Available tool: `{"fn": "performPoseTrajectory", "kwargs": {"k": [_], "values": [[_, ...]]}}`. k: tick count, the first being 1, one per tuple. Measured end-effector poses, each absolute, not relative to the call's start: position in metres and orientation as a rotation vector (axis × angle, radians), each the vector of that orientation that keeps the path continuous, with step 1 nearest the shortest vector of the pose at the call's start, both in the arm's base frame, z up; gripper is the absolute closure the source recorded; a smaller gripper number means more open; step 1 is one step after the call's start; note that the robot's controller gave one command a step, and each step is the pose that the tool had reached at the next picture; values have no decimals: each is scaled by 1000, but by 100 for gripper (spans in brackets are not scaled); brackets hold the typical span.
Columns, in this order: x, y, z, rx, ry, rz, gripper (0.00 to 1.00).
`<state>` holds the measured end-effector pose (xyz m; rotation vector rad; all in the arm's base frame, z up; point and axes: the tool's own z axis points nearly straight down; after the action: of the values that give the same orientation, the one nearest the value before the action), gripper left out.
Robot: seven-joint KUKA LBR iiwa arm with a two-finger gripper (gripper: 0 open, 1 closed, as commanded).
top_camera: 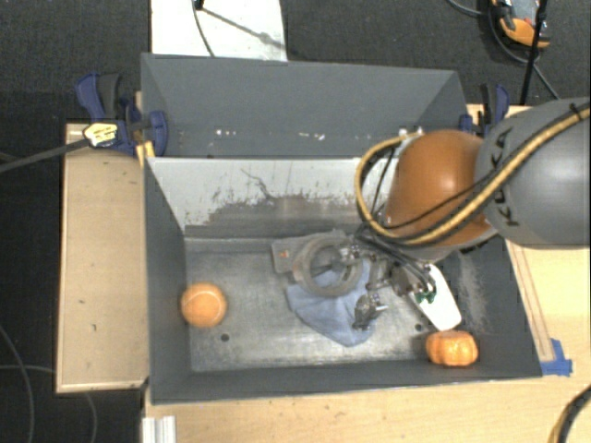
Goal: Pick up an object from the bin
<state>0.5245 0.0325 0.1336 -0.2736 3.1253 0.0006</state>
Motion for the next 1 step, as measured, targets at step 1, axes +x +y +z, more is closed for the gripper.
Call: {"fn": "performPoseTrajectory", "kwargs": {"k": [1], "values": [[533,32,96,-935,2996,0,0]]}}
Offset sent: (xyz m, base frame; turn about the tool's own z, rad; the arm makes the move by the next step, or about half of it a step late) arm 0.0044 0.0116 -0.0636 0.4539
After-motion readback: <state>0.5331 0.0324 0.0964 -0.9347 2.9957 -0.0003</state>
